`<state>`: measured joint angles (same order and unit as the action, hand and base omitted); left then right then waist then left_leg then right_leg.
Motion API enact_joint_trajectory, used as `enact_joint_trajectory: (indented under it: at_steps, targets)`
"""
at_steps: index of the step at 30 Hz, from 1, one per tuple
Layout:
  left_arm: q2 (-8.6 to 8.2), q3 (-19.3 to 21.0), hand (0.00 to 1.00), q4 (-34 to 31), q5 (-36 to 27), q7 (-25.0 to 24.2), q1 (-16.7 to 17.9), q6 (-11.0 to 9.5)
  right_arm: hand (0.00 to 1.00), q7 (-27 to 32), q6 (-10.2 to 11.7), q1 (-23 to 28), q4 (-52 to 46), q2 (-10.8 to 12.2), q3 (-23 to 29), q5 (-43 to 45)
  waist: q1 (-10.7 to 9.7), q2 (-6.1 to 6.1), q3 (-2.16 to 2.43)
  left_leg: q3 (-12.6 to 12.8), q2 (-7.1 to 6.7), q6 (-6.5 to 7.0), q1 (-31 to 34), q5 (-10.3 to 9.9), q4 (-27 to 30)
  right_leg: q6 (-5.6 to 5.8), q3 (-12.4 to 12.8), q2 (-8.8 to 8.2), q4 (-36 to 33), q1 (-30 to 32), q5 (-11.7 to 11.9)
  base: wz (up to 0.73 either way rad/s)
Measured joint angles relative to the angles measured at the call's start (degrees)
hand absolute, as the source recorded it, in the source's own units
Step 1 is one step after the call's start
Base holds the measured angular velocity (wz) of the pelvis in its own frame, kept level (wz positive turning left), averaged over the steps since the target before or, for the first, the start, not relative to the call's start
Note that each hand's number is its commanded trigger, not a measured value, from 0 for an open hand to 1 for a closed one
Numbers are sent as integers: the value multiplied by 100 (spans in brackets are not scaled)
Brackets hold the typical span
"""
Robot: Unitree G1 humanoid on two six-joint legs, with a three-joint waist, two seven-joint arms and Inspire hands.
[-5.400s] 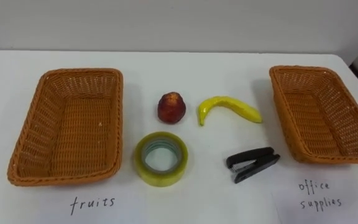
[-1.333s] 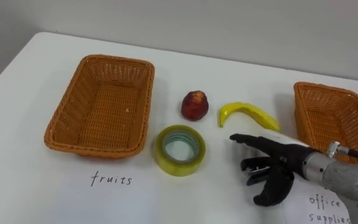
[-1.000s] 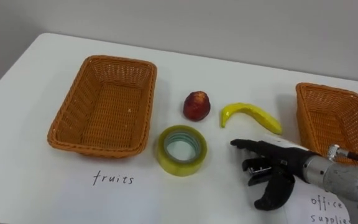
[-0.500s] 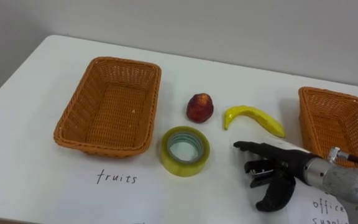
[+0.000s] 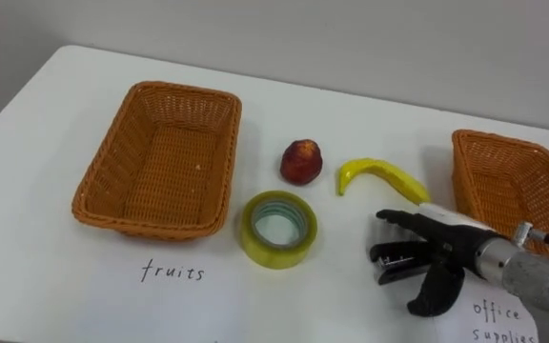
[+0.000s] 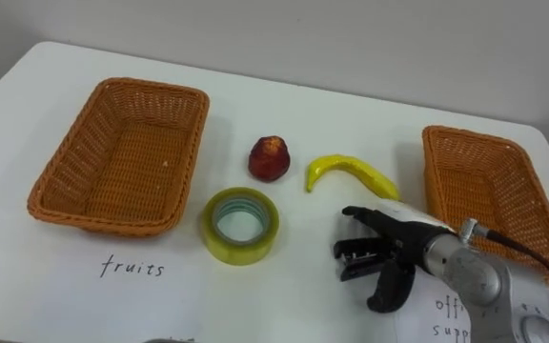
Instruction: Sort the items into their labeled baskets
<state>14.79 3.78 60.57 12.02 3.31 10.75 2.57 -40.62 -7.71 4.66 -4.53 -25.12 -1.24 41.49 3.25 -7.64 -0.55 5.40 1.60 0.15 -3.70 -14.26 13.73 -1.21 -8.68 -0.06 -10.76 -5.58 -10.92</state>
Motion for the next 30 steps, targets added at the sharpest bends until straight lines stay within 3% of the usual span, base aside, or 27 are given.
enact_joint_trajectory:
  at_steps: [9, 18, 30]
  targets:
    - [2, 1, 0, -3, 8, -70, 1, -1, 0, 58, -69, 5, 7, 0, 43, 208, -75, -1, 1, 6, 1, 0, 0, 0, -12, 0, 9, 3, 2, 16, 0, 0]
    - [8, 5, 0, -46, -2, -118, 5, -1, 0, 58, -162, 48, 6, 2, 40, 189, 16, -1, 2, 13, 2, 0, -10, 0, -3, 0, 26, 5, -1, 16, 0, 0]
    - [-1, -189, 0, -85, -17, 215, 7, -9, 0, 43, -189, 100, -18, 36, 15, 174, 58, 36, 3, 10, 3, 0, 7, 0, -8, 0, 68, 12, -10, 27, 0, 0]
